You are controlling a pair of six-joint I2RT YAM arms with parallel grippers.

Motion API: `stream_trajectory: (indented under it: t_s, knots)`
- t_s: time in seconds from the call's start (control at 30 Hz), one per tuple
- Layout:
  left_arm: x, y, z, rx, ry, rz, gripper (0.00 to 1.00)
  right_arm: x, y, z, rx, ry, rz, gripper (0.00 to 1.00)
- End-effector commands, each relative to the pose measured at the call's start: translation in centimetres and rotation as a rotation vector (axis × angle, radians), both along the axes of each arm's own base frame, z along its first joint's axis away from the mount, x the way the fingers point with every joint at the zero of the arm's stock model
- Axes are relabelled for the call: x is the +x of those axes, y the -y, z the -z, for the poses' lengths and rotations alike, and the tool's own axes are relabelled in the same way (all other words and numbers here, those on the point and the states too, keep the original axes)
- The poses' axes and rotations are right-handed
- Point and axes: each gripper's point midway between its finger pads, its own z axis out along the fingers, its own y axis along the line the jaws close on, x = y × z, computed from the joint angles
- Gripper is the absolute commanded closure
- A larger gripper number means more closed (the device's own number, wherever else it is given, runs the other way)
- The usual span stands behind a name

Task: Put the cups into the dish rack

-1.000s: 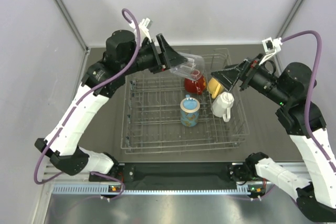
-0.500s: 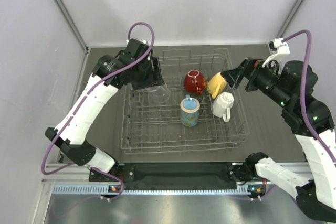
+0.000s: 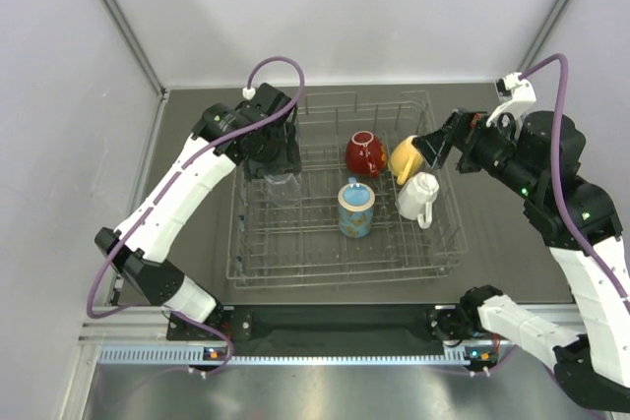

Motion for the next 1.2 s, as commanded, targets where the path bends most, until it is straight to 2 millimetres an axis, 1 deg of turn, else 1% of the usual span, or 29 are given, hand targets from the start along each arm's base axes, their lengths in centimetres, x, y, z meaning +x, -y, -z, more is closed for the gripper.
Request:
stream_trajectory:
  t_s: [0.0, 0.23, 0.3, 0.43, 0.53, 0.77, 0.93, 0.97, 1.03, 1.17]
  knots:
    - [0.4, -0.3, 0.1, 0.002, 0.030, -0.006, 1.00, -0.4, 0.1, -1.7, 0.009, 0.048, -0.002, 0.00]
    - [0.9, 0.2, 2.2, -0.001, 0.004, -0.005, 1.00, -0.4, 0.2, -1.9, 0.000, 0.060, -0.001, 0.00]
    - [0.9, 0.0, 3.0, 0.012, -0.006, -0.014, 1.00, -0.6, 0.4, -2.0, -0.003, 0.065, -0.001, 0.00]
    - [1.2, 0.1, 4.0, 0.012, -0.009, -0.020, 1.00, -0.6, 0.4, -1.7, -0.011, 0.059, 0.001, 0.00]
    - [1.0, 0.2, 5.0, 0.021, -0.033, -0.022, 1.00, -0.6, 0.5, -1.7, -0.013, 0.059, 0.002, 0.00]
    - [0.8, -0.4, 7.1, 0.062, -0.064, -0.034, 1.00, -0.6, 0.5, -1.1, -0.020, 0.045, 0.003, 0.00]
    - [0.7, -0.4, 8.2, 0.069, -0.085, -0.032, 1.00, -0.7, 0.5, -0.8, -0.022, 0.034, 0.004, 0.00]
    - [0.5, -0.5, 8.7, 0.073, -0.094, -0.030, 1.00, -0.7, 0.6, -0.9, -0.021, 0.036, 0.004, 0.00]
    - [0.5, -0.2, 8.9, 0.056, -0.093, -0.026, 1.00, -0.8, 0.6, -0.8, -0.021, 0.032, 0.004, 0.00]
    - [0.4, -0.2, 10.1, 0.057, -0.111, -0.017, 1.00, -0.7, 0.5, -0.7, -0.023, 0.027, 0.003, 0.00]
